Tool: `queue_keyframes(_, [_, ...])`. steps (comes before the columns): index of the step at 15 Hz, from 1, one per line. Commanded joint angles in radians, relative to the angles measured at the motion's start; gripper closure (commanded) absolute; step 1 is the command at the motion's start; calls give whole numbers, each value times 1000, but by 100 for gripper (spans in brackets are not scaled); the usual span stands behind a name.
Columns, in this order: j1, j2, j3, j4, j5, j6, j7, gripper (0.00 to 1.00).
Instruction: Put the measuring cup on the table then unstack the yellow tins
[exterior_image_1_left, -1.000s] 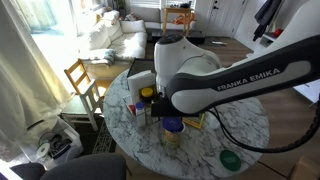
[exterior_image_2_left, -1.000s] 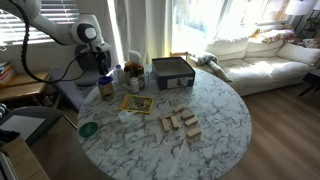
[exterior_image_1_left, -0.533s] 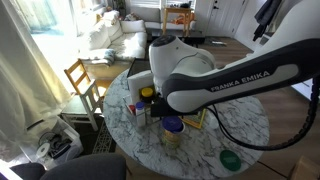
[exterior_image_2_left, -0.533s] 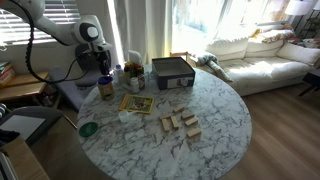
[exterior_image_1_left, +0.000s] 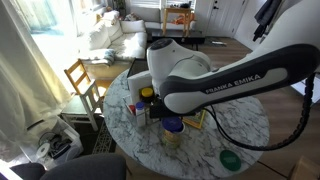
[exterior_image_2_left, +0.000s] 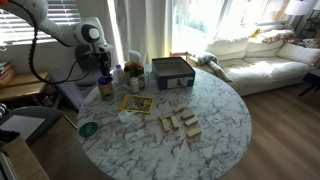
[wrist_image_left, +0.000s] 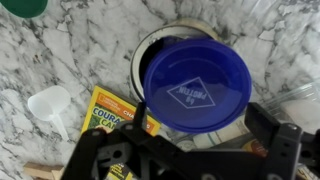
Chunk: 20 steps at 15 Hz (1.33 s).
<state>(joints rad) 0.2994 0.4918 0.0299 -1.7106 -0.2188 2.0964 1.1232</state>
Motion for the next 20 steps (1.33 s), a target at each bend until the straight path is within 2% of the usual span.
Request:
queue_keyframes(1, [10,4,-11,17,-14,-55,5,0])
queue_keyframes(7, [-1,-4,-2,13,16,-98,8,0])
queue_keyframes(15, [-31,-17,11,-8,107,-76,-13,0])
queue_keyframes(20, [-55,-32,16,-37,161,-43,-83,0])
